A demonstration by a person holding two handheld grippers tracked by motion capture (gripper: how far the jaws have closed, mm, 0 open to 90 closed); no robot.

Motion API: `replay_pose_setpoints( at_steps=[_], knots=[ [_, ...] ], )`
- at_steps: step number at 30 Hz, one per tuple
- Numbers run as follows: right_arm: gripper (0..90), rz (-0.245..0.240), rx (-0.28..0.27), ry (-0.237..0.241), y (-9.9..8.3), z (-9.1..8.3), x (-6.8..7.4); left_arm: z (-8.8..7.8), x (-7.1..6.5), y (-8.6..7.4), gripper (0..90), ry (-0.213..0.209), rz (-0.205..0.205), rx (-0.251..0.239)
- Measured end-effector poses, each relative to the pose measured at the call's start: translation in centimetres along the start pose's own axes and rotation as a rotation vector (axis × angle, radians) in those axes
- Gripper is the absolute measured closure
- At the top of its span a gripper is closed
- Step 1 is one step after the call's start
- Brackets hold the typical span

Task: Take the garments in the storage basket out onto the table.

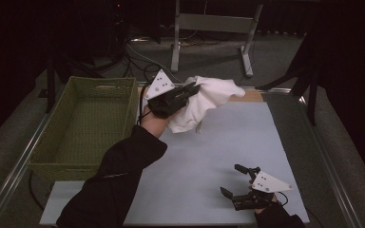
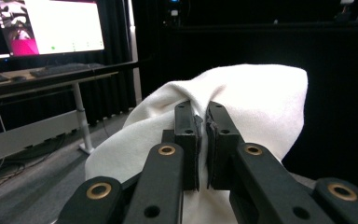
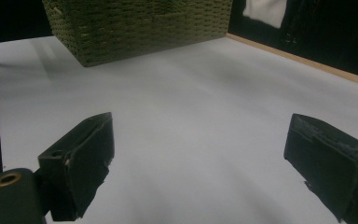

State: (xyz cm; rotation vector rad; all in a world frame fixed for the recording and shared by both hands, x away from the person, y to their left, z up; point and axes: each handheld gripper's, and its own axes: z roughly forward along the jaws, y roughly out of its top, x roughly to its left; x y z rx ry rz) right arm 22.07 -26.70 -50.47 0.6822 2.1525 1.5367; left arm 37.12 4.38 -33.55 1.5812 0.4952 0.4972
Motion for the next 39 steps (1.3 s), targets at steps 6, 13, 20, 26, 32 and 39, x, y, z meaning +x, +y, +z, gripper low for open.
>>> replay_pose_setpoints(
  at_steps=[6,13,20,26,32,39],
  knots=[
    [8.4,0.0,0.001,-0.003,0.0,0.0,0.0,1.4,-0.7,-1.5,85.7,-0.017,-0.018,0.03],
    [8.4,0.003,0.006,-0.005,-0.1,0.0,-0.1,3.2,-1.1,-4.5,85.5,-0.017,-0.051,0.091],
    [8.4,0.003,0.007,0.001,-0.1,0.1,-0.1,4.6,-1.6,-7.8,85.1,-0.014,-0.096,0.161],
    [8.4,0.006,0.012,-0.002,-0.2,0.2,-0.2,5.9,-1.8,-10.3,77.3,-0.023,-0.146,0.237],
    [8.4,0.006,0.011,-0.001,-0.2,0.2,-0.2,6.4,-2.3,-10.0,37.9,-0.005,-0.156,0.316],
    [8.4,0.005,0.01,0.0,-0.2,0.1,-0.1,6.0,-2.6,-8.9,17.2,0.009,-0.149,0.335]
  ],
)
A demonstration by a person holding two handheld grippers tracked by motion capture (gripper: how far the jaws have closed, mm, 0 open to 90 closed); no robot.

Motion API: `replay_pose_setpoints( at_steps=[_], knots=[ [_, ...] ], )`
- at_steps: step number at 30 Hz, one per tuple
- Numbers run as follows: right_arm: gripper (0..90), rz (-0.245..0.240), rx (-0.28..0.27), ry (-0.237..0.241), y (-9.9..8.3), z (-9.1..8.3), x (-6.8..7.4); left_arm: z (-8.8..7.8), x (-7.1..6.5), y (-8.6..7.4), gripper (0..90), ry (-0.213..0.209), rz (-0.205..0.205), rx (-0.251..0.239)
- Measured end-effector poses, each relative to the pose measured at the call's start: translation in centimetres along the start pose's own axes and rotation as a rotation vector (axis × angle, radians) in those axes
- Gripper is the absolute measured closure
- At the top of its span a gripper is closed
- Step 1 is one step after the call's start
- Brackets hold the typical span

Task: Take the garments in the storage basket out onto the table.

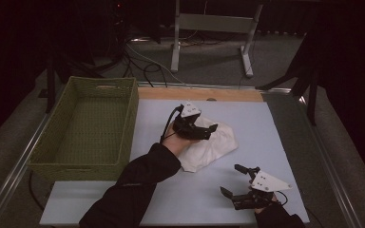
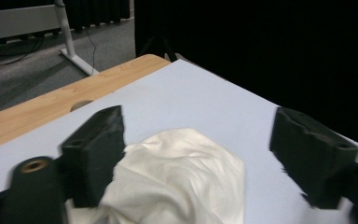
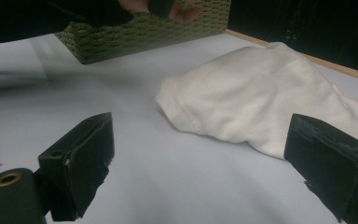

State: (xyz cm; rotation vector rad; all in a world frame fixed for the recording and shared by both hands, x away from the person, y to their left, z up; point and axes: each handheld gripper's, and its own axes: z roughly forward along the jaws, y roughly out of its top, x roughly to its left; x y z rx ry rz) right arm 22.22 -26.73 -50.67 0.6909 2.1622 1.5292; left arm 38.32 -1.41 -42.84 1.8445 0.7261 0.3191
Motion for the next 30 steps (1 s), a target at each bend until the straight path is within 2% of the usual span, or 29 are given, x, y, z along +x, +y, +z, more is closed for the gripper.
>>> replay_pose_setpoints(
  at_steps=[2,5,6,8,10,15,19,30],
  knots=[
    [8.4,0.0,-0.002,-0.001,0.0,0.0,0.0,-0.3,0.1,0.2,14.8,-0.011,-0.002,-0.003],
    [8.4,-0.003,0.001,-0.003,0.0,0.0,0.0,-0.8,0.3,0.5,1.9,-0.054,-0.01,0.003],
    [8.4,-0.003,0.0,-0.002,0.0,0.0,0.0,-0.9,0.3,0.6,0.5,-0.066,-0.01,0.003],
    [8.4,-0.002,0.0,-0.002,0.0,0.0,0.0,-1.1,0.2,0.7,0.4,-0.061,-0.006,0.006],
    [8.4,-0.002,0.001,-0.002,0.0,0.0,0.0,-1.5,0.3,0.9,0.4,-0.083,-0.001,-0.001],
    [8.4,0.0,-0.002,-0.002,0.0,0.0,0.0,-2.6,0.5,1.4,0.2,-0.074,0.021,-0.015],
    [8.4,0.0,0.004,-0.006,0.0,0.0,0.0,-3.2,0.7,1.5,0.2,-0.07,0.032,-0.007],
    [8.4,-0.008,0.011,-0.011,0.0,0.1,0.1,-5.2,1.3,1.6,0.1,-0.056,0.038,-0.009]
  ],
)
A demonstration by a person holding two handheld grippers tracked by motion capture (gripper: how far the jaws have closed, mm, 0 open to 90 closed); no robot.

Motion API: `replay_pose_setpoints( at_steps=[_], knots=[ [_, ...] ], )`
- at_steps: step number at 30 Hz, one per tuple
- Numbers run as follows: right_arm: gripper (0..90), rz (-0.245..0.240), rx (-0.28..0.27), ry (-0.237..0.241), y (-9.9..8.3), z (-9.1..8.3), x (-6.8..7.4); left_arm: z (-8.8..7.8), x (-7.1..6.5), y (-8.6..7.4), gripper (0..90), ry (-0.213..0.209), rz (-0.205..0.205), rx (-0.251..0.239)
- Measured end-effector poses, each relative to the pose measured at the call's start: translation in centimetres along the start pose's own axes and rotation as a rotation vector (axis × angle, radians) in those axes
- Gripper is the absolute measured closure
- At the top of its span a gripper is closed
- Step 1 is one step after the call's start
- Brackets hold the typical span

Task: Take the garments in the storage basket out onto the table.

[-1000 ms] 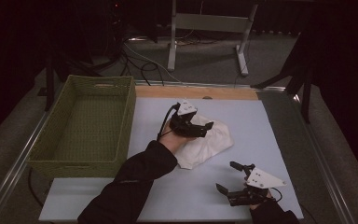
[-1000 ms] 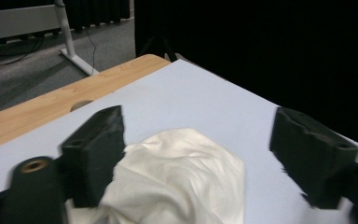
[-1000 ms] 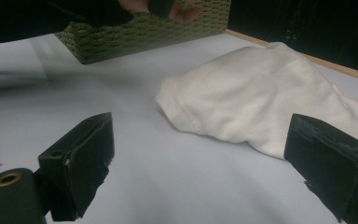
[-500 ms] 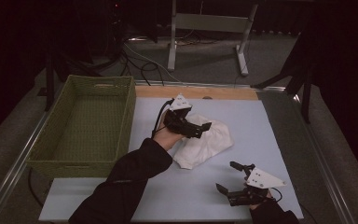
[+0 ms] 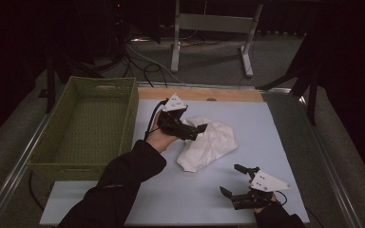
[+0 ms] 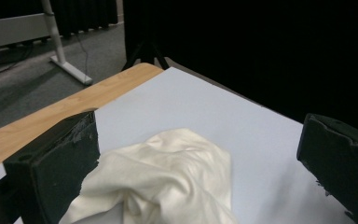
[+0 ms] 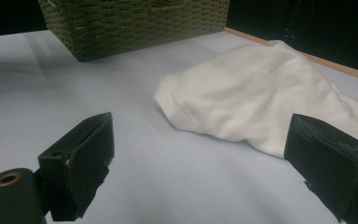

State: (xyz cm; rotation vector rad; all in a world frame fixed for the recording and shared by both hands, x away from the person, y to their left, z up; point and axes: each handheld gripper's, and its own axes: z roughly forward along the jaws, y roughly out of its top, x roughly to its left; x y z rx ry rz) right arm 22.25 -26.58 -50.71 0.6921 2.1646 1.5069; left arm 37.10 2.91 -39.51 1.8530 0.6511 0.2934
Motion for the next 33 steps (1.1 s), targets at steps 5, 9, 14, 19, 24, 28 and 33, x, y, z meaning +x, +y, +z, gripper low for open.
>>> replay_pose_setpoints(
  at_steps=[5,9,14,19,24,28,33],
  knots=[
    [8.4,0.008,0.0,0.002,0.0,0.0,0.0,-1.2,0.4,-0.3,0.2,0.001,0.001,0.007],
    [8.4,0.009,0.0,0.005,0.0,0.1,0.0,-1.7,0.4,-0.6,0.2,0.005,0.012,0.012],
    [8.4,0.01,0.003,0.006,0.0,0.1,0.0,-2.4,0.5,-1.4,0.1,0.009,0.011,0.015],
    [8.4,0.009,-0.002,0.008,0.0,0.2,0.0,-2.9,0.2,-2.4,0.1,0.0,0.011,0.027],
    [8.4,0.008,0.001,0.006,0.0,0.2,0.0,-3.2,-0.5,-3.7,0.1,-0.024,0.022,0.043],
    [8.4,0.008,-0.001,0.009,0.0,0.2,0.1,-3.4,-1.1,-4.9,0.1,-0.038,0.028,0.05],
    [8.4,0.007,0.0,0.009,0.0,0.2,0.1,-3.8,-1.7,-6.1,0.2,-0.059,0.038,0.061]
  ],
)
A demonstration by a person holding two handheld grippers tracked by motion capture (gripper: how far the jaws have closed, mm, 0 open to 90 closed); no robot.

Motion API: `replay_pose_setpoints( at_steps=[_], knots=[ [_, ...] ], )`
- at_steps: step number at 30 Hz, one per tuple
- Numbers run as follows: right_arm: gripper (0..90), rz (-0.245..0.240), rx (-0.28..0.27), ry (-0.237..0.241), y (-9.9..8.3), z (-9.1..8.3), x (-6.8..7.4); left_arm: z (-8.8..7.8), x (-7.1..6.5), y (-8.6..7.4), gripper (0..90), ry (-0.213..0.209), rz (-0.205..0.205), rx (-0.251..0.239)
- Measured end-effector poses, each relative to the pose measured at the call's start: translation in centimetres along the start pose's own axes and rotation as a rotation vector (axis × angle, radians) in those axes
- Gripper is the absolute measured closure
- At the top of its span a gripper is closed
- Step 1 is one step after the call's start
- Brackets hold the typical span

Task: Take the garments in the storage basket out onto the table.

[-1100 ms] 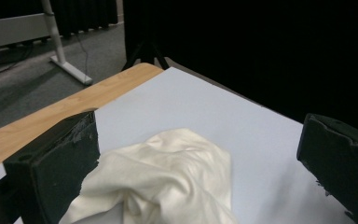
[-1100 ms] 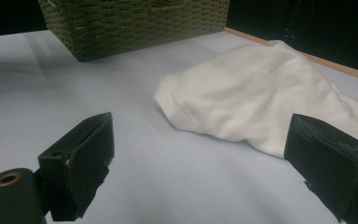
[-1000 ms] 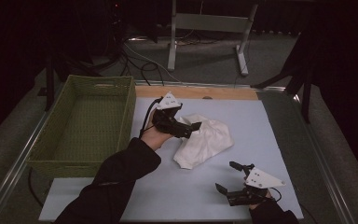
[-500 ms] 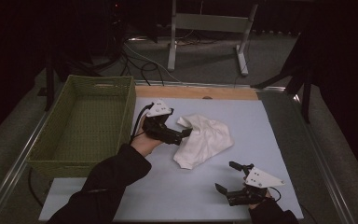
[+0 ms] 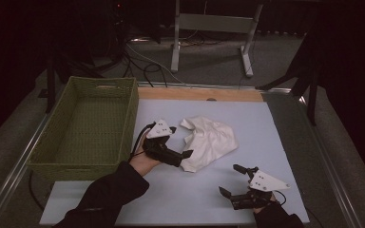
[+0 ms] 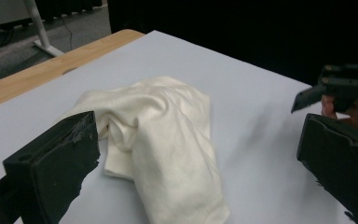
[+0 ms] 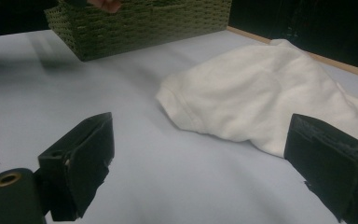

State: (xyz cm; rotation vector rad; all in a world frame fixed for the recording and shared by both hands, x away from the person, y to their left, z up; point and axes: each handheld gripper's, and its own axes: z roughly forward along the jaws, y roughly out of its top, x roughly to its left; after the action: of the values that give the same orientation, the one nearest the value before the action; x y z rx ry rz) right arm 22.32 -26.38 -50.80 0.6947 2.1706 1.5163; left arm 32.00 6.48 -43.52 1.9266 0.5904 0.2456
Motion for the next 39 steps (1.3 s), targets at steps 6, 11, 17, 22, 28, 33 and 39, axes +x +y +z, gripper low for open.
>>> replay_pose_setpoints(
  at_steps=[6,11,17,22,28,33,39],
  knots=[
    [8.4,0.002,0.001,0.002,0.0,-0.1,0.0,-0.7,-0.9,-1.0,0.1,-0.031,0.009,-0.002],
    [8.4,-0.004,-0.001,0.001,0.0,0.0,0.0,-1.3,-1.7,-2.2,0.2,-0.049,0.028,0.023],
    [8.4,-0.007,0.0,0.002,0.1,0.0,0.1,-2.1,-2.3,-4.0,0.2,-0.07,0.038,0.05],
    [8.4,0.0,-0.004,0.006,0.1,-0.1,0.0,-2.9,-2.8,-5.4,0.2,-0.114,0.066,0.083],
    [8.4,-0.005,-0.002,0.005,0.1,0.0,0.1,-3.5,-3.2,-7.1,0.2,-0.141,0.076,0.137],
    [8.4,-0.008,0.003,0.005,0.1,0.1,0.2,-3.9,-3.2,-8.5,0.2,-0.151,0.074,0.153],
    [8.4,-0.008,0.002,0.008,0.1,0.1,0.2,-4.8,-3.0,-10.1,0.2,-0.181,0.078,0.184]
  ],
)
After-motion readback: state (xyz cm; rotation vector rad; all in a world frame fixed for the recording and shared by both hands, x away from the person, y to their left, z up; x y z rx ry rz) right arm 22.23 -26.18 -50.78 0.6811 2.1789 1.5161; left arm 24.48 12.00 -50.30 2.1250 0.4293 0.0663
